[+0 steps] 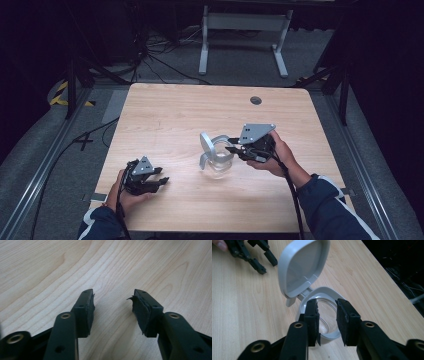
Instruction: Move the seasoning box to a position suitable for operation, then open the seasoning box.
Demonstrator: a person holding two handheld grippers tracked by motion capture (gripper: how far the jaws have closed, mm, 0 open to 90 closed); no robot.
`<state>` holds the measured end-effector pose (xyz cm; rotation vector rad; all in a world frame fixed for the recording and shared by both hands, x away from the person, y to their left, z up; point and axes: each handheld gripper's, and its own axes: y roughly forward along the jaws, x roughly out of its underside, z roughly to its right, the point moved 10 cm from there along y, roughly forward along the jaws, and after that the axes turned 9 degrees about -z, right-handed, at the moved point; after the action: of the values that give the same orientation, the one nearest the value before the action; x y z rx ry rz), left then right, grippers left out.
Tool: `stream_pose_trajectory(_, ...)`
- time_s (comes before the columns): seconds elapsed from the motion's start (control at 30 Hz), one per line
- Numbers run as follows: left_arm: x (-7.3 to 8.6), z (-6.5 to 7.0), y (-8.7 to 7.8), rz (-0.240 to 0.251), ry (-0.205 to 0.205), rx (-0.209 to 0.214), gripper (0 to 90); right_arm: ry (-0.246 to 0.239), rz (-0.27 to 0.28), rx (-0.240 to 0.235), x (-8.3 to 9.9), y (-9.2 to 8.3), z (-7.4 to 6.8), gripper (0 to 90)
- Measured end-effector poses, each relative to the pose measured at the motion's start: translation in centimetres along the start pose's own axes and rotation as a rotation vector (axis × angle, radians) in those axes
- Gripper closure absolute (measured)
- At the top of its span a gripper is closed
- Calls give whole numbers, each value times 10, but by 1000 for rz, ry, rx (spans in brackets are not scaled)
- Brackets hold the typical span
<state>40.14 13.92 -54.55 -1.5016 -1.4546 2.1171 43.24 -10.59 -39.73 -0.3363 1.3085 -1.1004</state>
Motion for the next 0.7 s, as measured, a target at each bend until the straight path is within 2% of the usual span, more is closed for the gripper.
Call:
stream_pose_trajectory(0.07, 0, -1, 0, -3, 7, -19, 482, 5, -8, 4, 4, -4, 1, 684)
stream_pose_trajectory(0.17, 0, -3, 1, -6, -25, -28, 403, 8, -23, 11, 10, -8, 4, 647)
stream_pose_trajectory(0.4, 0, -6, 1, -9, -23, -42, 359, 27, -42, 49, 28, -19, 11, 579)
stream_pose_trajectory(0.57, 0, -5, 1, -10, -31, -40, 357, 37, -78, 89, 50, -29, 17, 536)
stream_pose_trajectory(0.7, 0, -5, 1, -10, -34, -41, 352, 47, -96, 97, 64, -33, 18, 523)
